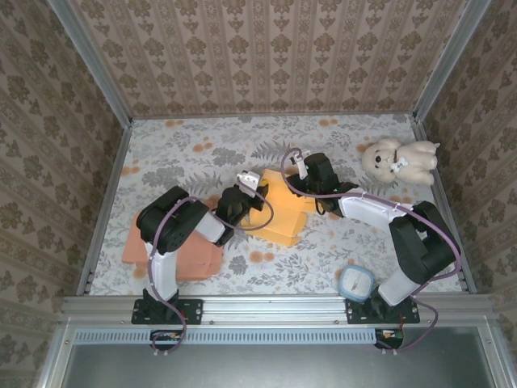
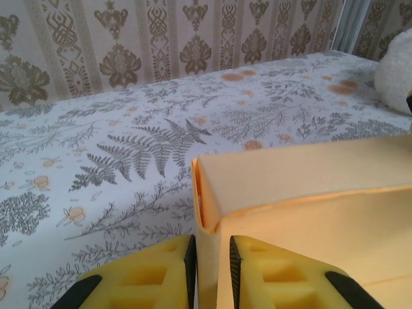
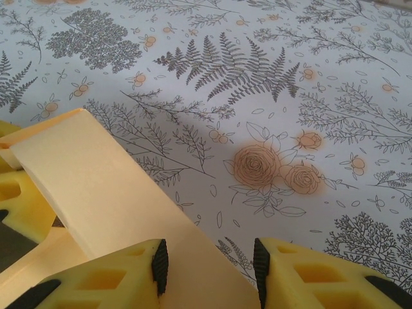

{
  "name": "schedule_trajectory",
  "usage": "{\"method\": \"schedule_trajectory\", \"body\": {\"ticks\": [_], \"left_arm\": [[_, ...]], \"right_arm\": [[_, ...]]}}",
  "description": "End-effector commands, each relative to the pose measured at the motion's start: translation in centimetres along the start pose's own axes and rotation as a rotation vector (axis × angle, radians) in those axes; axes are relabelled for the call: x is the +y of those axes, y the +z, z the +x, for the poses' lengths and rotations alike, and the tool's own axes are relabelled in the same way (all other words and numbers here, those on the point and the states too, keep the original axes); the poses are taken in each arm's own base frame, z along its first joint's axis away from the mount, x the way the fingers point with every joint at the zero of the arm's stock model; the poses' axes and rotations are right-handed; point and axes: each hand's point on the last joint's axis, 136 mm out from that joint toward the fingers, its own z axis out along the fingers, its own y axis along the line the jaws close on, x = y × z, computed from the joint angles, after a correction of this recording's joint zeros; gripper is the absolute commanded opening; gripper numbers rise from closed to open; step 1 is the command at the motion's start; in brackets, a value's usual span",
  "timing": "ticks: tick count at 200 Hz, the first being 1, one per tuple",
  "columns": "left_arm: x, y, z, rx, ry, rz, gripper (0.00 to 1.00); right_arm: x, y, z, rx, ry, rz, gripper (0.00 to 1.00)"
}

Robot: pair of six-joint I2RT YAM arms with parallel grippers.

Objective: Fold the paper box

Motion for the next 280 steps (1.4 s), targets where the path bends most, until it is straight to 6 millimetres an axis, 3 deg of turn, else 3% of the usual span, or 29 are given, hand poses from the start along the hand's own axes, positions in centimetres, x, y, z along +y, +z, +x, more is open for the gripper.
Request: {"method": "schedule_trajectory", "body": {"ticks": [1,50,70,100,148,225,246,280], "left_arm": [[-0.1,0.6,-1.6,-0.048,-0.029,0.008,0.19],[-0.5,1.3,-1.4,-0.038,-0.021,-0.036,0.09],[-0.2,1.5,-0.9,-0.018,-0.003,-0.112,0.00],[0.0,1.7,0.0,0.020,0.074,-0.250,0.00],[-0.5,1.1,0.6,0.020,0.103,-0.206,0.00],[0.3,-1.3,1.1,0.070,-0.040,0.023,0.44],[0.2,-1.2,1.7,0.078,-0.047,0.029,0.46],[0.5,0.4,2.0,0.095,-0.067,-0.003,0.44]], "right_arm": [[0.5,0.7,3.2,0.094,-0.028,0.001,0.43],[1.5,0.6,3.2,0.086,-0.020,-0.022,0.42],[1.7,0.6,3.3,0.082,-0.010,-0.027,0.42],[1.7,0.5,3.3,0.076,0.000,-0.025,0.42],[1.4,0.4,3.5,0.081,-0.001,-0.008,0.42],[1.1,0.7,3.9,0.098,0.002,0.009,0.42],[1.2,0.5,3.7,0.095,0.006,0.007,0.42],[1.3,0.6,3.7,0.094,0.009,0.002,0.42]]}}
